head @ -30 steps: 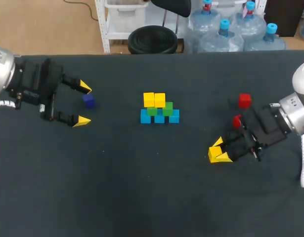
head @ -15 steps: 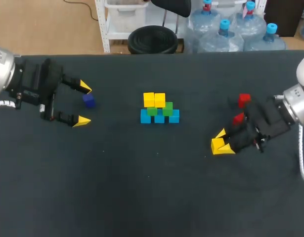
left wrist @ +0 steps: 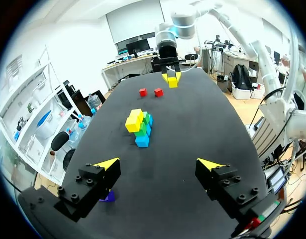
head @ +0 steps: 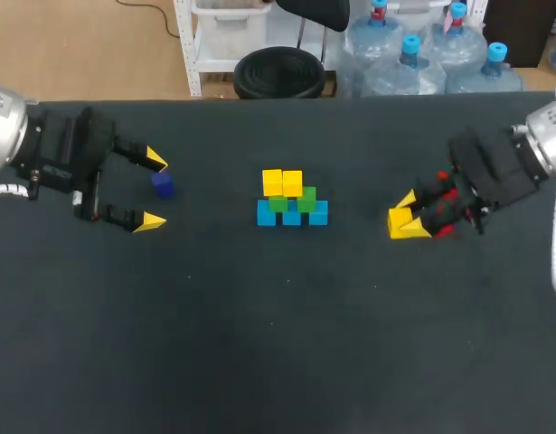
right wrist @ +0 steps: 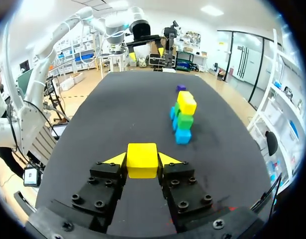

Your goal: Place the blue cubes, place green cubes on the blue cubes, place the yellow cubes on the green cubes, then place the red cubes on the yellow cubes, and place purple cube on the red cubes.

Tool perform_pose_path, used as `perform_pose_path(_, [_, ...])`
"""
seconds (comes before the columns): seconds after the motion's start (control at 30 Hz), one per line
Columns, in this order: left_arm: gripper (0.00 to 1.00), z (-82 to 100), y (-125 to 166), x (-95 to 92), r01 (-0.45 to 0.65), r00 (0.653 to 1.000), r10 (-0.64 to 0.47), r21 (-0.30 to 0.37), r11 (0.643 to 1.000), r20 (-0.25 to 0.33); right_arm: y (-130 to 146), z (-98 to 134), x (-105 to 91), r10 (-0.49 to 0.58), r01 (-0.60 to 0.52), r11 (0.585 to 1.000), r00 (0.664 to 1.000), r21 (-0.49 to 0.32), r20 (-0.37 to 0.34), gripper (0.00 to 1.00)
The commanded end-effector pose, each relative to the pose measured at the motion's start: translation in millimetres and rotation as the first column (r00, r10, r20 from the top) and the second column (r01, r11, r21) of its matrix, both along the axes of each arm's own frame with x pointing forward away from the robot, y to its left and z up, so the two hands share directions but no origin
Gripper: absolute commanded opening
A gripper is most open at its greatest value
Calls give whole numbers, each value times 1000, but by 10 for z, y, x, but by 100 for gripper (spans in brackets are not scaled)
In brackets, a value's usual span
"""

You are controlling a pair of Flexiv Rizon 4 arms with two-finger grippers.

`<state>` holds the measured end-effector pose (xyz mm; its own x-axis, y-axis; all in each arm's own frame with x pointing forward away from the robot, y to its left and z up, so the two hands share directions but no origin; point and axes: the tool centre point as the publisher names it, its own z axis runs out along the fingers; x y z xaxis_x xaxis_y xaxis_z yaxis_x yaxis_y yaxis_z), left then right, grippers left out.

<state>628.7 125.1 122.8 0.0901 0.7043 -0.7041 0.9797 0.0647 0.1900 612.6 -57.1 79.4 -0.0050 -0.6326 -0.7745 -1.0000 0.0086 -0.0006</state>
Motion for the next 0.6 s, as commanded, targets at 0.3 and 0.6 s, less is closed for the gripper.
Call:
perform_pose_path(0.3, [100, -10, 13, -7, 1, 1000, -1, -5, 1000, 5, 491, 214, 530, 19, -19, 1000, 999, -13, 41, 0])
perform_pose_path(0.6, [100, -10, 13, -7, 1, 1000, -1, -5, 1000, 5, 781, 156, 783, -13, 13, 1000, 999, -10, 49, 0])
